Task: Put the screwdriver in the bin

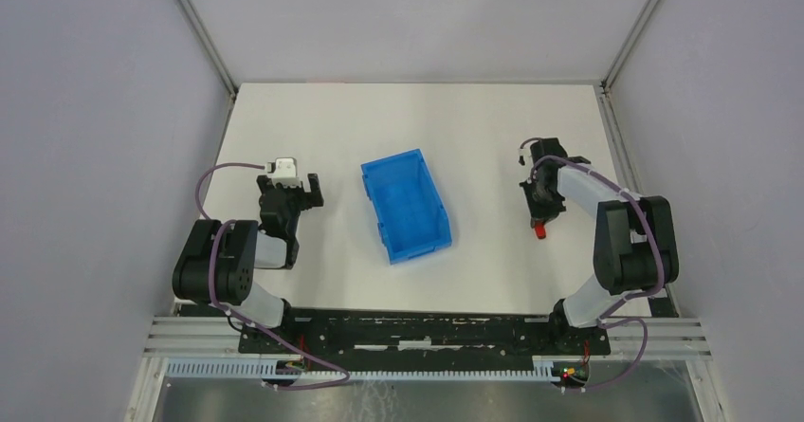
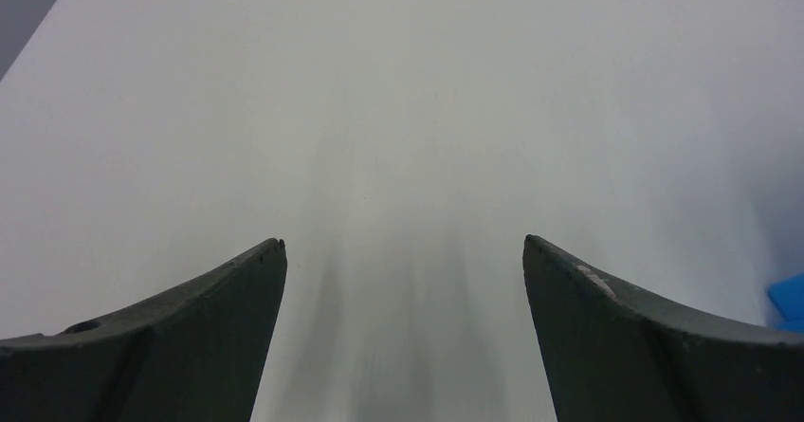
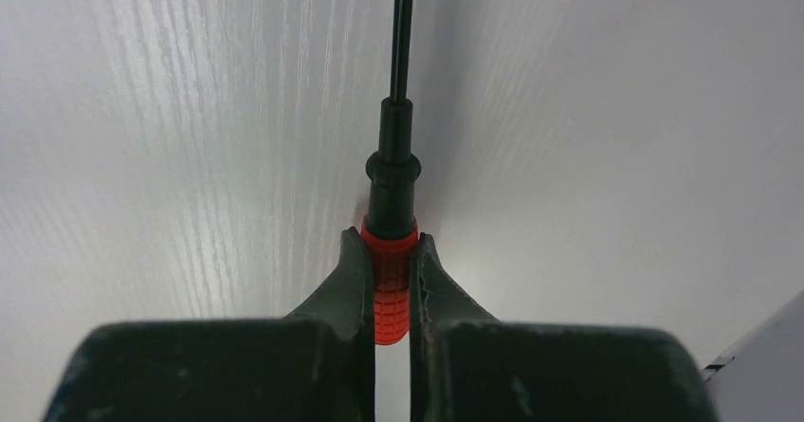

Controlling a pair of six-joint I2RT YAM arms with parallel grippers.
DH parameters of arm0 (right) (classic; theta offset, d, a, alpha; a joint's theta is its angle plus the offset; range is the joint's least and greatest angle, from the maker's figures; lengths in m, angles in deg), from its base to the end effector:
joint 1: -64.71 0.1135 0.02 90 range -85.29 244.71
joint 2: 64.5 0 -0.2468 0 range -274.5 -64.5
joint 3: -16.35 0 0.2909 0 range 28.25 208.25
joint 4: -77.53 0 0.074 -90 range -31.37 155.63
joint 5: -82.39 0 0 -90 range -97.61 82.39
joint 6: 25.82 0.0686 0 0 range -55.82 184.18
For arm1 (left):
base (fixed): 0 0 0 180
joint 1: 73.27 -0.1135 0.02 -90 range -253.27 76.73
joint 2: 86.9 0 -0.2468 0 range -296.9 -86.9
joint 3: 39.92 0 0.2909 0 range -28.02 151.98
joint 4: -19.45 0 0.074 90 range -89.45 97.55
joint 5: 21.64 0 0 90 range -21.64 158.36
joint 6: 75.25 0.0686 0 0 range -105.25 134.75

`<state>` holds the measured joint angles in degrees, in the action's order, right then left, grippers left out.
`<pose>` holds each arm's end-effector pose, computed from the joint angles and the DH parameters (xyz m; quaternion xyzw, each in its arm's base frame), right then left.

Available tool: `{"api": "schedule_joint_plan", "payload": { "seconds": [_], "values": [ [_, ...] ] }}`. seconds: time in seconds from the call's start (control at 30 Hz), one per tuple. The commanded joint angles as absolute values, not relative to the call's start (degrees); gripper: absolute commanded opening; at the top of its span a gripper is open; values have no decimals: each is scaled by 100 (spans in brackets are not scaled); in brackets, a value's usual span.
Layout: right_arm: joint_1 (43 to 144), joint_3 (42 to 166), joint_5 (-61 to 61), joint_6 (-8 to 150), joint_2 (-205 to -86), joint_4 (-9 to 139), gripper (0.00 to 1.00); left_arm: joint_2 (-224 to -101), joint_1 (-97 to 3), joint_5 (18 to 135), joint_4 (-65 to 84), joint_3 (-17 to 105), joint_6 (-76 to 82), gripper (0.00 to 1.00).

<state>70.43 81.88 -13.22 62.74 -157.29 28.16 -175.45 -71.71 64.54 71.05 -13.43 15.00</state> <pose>0.3226 0.0256 0.0884 -0.0563 0.9904 -0.0442 0.1180 0.2902 -0.0033 0.0774 -0.0092 0.7684 0.0183 0.6396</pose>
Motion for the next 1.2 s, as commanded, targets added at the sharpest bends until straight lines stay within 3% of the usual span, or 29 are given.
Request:
{"api": "schedule_joint_plan", "payload": {
  "seconds": [0.0,0.2,0.4,0.5,0.57,0.73,1.17],
  "values": [
    [7019,9178,-1355,6257,-15444,2122,0,-17444,-7213,6537,7285,-1326,1334,100],
    [7019,10565,-1676,6408,-15086,546,0,-17444,-7213,6535,7289,-1326,1334,100],
    [7154,10764,-1349,6862,-14886,629,0,-17444,-7213,6544,7285,-1326,1334,100],
    [8063,10876,-1182,7415,-14737,1068,0,-17444,-7213,6543,7285,-1326,1334,100],
    [9275,11226,-1127,7732,-14882,1217,0,-17444,-7213,6541,7285,-1326,1334,100],
    [11235,12350,-1288,7983,-15960,1223,0,-17444,-7213,6540,7285,-1326,1334,100],
    [11746,11888,-1506,8016,-17462,2144,0,-17443,-7213,6536,7285,-1326,1334,100]
  ]
}}
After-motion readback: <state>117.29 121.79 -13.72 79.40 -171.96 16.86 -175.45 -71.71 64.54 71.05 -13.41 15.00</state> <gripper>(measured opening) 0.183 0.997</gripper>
